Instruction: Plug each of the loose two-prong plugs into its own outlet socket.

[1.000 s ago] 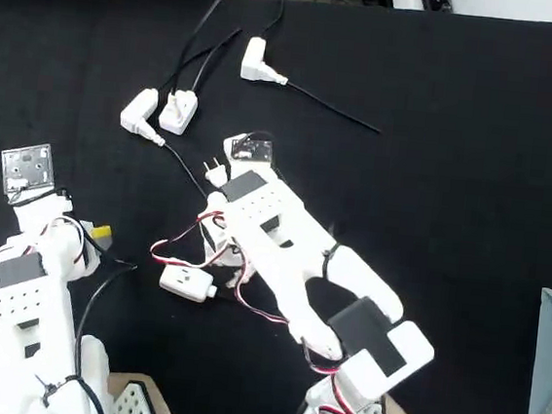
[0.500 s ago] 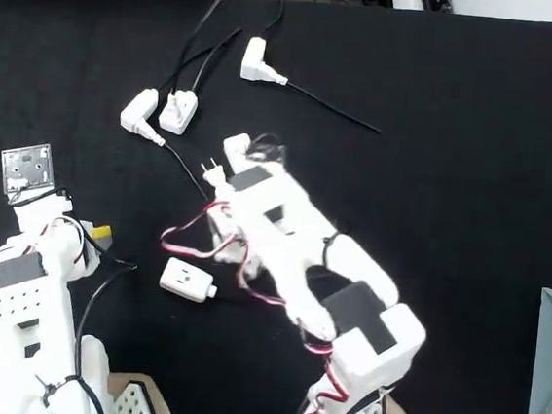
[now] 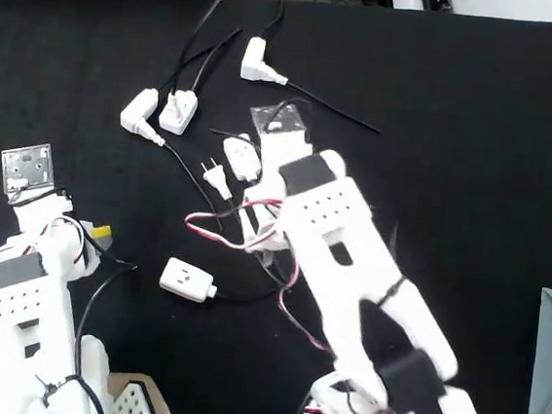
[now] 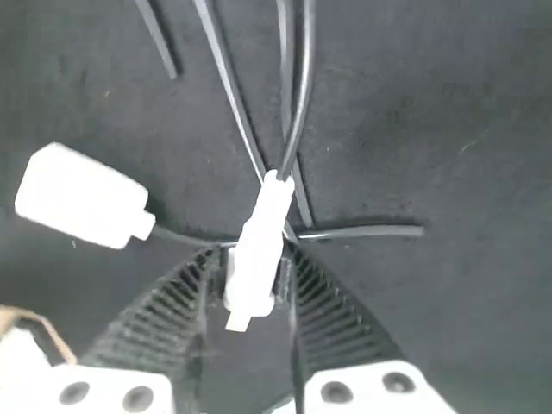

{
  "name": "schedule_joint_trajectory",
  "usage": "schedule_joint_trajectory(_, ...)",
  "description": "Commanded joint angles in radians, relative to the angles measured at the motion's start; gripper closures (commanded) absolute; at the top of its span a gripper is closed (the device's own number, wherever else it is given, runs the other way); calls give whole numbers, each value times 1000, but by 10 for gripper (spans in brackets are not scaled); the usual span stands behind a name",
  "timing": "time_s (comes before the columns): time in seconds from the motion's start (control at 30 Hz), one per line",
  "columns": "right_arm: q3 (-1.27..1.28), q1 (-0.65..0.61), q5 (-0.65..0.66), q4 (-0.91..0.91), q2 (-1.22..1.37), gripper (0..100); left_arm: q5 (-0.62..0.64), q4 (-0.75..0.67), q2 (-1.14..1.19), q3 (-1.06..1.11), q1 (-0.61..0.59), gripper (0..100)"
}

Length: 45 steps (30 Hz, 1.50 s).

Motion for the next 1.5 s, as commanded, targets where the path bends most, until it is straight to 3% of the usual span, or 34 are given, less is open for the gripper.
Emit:
schedule_joint_trajectory(0.0,22,8,186,2,-71,987,3,-14,-15,-2,-13,707)
schedule_joint_trajectory(0.17,259,8,466,-203,-71,987,3,-20,-15,10,-13,707)
schedule_joint_trajectory(0.3,421,-15,519,-399,-71,986,3,-20,-15,12,-13,707)
schedule_joint_trajectory(0.5,456,-95,462,-431,-35,979,3,-20,-15,12,-12,707)
schedule_joint_trajectory(0.67,354,-106,362,-390,113,887,3,-20,-15,13,-12,707)
schedule_joint_trajectory(1.17,104,-106,180,-244,262,919,-49,-20,-15,15,-12,707)
schedule_joint_trajectory(1.33,102,-106,127,-239,262,842,-49,-20,-15,15,-12,707)
schedule_joint_trajectory(1.47,102,-106,127,-245,262,862,-49,-20,-15,15,-12,707)
